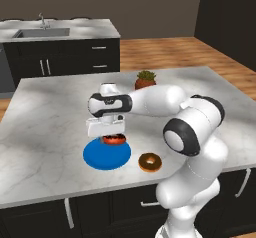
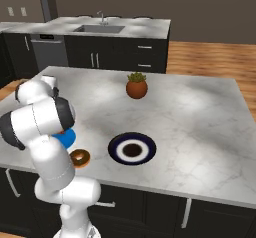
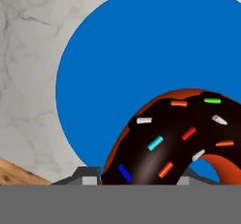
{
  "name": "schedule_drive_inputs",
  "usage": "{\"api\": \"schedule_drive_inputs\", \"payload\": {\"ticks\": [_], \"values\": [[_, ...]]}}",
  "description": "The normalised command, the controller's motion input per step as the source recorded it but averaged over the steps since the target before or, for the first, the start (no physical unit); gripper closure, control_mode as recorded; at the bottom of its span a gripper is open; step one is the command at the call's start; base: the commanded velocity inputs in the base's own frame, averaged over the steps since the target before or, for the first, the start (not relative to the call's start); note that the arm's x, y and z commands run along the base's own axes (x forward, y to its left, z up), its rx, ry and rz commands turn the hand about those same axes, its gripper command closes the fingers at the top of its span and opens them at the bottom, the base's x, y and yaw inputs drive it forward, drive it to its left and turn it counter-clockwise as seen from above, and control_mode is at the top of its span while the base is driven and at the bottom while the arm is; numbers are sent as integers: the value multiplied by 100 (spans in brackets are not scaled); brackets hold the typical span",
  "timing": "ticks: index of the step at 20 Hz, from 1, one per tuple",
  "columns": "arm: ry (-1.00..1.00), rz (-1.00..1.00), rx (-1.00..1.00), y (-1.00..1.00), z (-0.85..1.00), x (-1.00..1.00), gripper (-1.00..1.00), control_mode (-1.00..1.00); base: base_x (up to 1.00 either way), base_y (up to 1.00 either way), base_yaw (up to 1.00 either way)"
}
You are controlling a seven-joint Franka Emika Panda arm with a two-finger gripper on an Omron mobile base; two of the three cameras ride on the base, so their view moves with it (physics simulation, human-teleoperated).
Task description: Place the pastries on the plates.
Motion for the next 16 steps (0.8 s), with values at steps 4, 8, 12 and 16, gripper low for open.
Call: {"api": "schedule_drive_inputs", "payload": {"ticks": [4, 8, 12, 16], "values": [[-1, 5, 0, 0, -52, -10, 100, -100, 0, 0, 0], [-8, 2, 3, 30, -40, 0, 100, -100, 0, 0, 0], [-14, 0, 5, 13, -43, 0, 100, -100, 0, 0, 0], [-26, 3, 4, -1, -51, 0, 100, -100, 0, 0, 0]]}}
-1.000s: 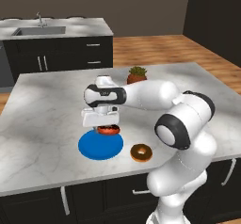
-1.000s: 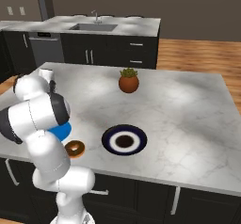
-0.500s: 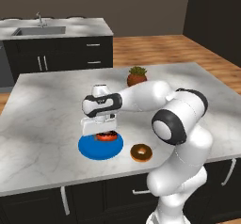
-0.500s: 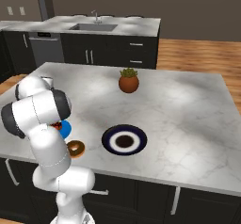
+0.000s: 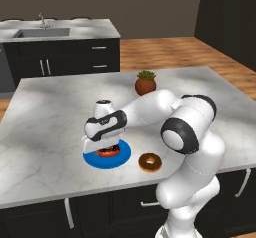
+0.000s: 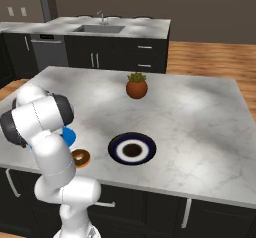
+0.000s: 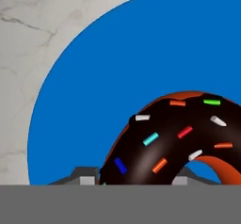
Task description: Place the pastries on the plates.
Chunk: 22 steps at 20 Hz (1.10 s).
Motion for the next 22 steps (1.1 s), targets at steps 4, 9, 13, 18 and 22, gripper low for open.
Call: {"api": "schedule_drive_inputs", "payload": {"ticks": [4, 9, 13, 18, 22], "values": [[-13, 4, 12, 0, -70, -9, 100, -100, 0, 0, 0], [-5, 1, 12, 1, -17, -47, -100, -100, 0, 0, 0], [-3, 0, 8, -1, 23, -41, -100, -100, 0, 0, 0], [-9, 0, 1, -3, 46, -11, -100, -100, 0, 0, 0], [-15, 1, 0, -14, 23, 34, -100, -100, 0, 0, 0]]}}
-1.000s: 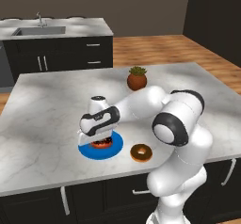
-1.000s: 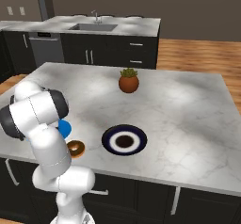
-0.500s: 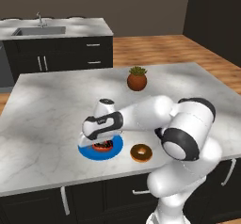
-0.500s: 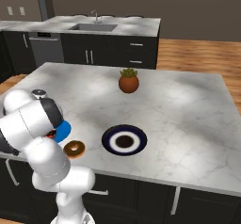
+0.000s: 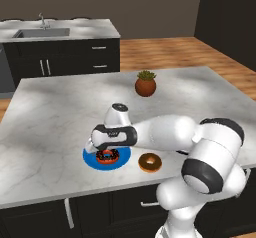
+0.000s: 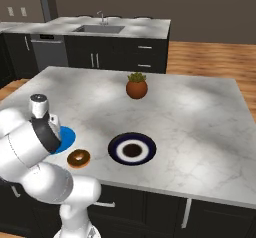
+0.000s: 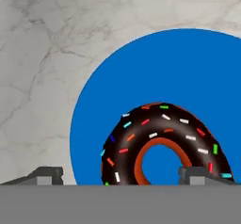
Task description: Place the pastries on the plates.
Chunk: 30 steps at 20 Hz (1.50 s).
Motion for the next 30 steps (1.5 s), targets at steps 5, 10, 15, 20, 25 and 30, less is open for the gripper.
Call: {"api": "schedule_drive_inputs", "payload": {"ticks": [5, 10, 15, 20, 25, 30], "values": [[-11, 1, 5, -43, 100, -26, -100, -100, 0, 0, 0], [12, -4, 0, -69, 87, -65, -100, -100, 0, 0, 0], [9, -12, -13, -71, 20, -63, -100, -100, 0, 0, 0], [6, -15, -20, -84, 6, -40, -100, -100, 0, 0, 0], [2, -22, -7, -99, 7, -23, -100, -100, 0, 0, 0], [-1, -17, 0, -79, 0, -3, -100, -100, 0, 0, 0]]}}
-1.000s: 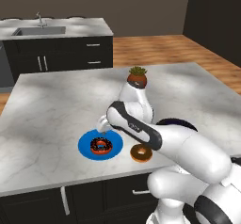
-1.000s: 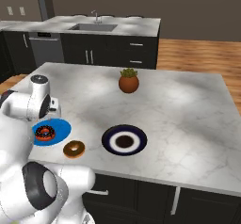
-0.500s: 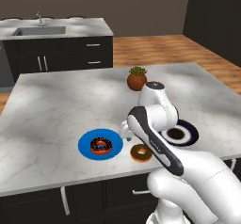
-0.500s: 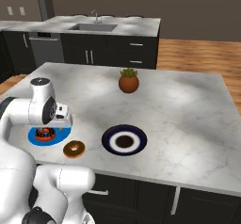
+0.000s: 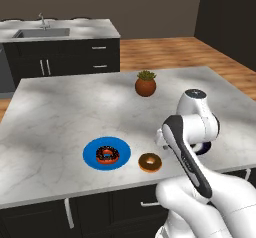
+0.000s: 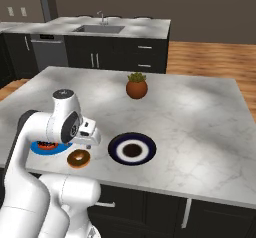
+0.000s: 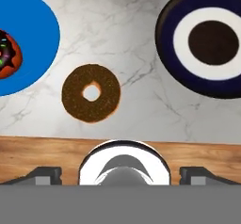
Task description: Place the pastries on the plates.
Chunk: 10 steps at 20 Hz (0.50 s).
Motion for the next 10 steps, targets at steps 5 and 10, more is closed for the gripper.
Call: {"api": "schedule_drive_inputs", "payload": {"ticks": [5, 10], "values": [[-3, -12, 0, -23, -8, 10, -100, -100, 0, 0, 0], [0, -9, 0, -5, -14, 22, -100, -100, 0, 0, 0]]}}
